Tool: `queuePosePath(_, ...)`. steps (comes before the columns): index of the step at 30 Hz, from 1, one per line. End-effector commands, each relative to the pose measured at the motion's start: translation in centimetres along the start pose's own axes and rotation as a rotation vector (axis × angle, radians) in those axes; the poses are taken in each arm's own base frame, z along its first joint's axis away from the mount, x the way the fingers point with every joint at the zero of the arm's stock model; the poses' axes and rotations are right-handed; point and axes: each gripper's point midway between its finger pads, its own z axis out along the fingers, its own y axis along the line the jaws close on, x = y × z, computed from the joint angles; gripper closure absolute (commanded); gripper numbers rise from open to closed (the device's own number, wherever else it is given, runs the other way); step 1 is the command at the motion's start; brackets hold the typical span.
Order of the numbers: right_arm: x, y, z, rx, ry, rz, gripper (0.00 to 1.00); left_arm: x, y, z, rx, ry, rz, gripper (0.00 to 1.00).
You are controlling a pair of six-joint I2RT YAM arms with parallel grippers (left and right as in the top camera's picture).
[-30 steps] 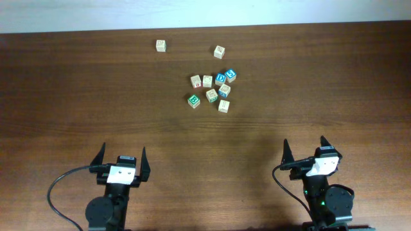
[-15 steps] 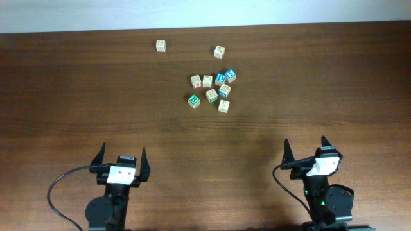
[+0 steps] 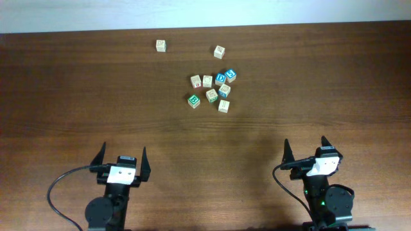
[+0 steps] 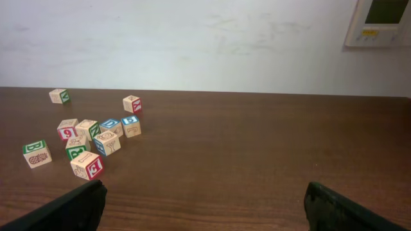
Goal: Rotate 4 blocks
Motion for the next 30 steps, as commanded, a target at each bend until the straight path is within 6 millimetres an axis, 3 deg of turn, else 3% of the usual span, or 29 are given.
queuePosePath(1,0.4,-0.5,0.0,0.024,0.009,0.001,0.02,-1.4,0.0,-0.1,0.0,-0.066,0.013,0.01)
queuePosePath(5,-0.3,-0.5,-0.1,0.026,-0.005,0.001,0.02,-2.5,0.4,-0.2,-0.013,-0.111,0.011,0.01)
queuePosePath(11,-4.2,-0.5,-0.9,0.026,-0.086,0.002,0.02,-4.0,0.9,-0.4,-0.019,-0.131,-0.021,0.01)
queuePosePath(15,-7.1,-0.5,-1.8,0.027,-0.14,0.002,0.02,-5.4,1.3,0.1,-0.008,-0.097,-0.022,0.01)
queuePosePath(20,-9.3,-0.4,-2.1,0.025,-0.145,0.002,0.02,-7.3,1.8,1.8,0.035,0.033,-0.027,0.01)
queuePosePath(25,-10.7,-0.2,-0.5,0.012,0.032,0.001,0.02,-10.1,2.1,4.7,0.117,0.177,-0.032,0.01)
queuePosePath(30,-13.3,0.4,2.7,-0.026,0.386,0.008,0.02,-11.9,2.8,9.1,0.205,0.466,-0.043,0.01)
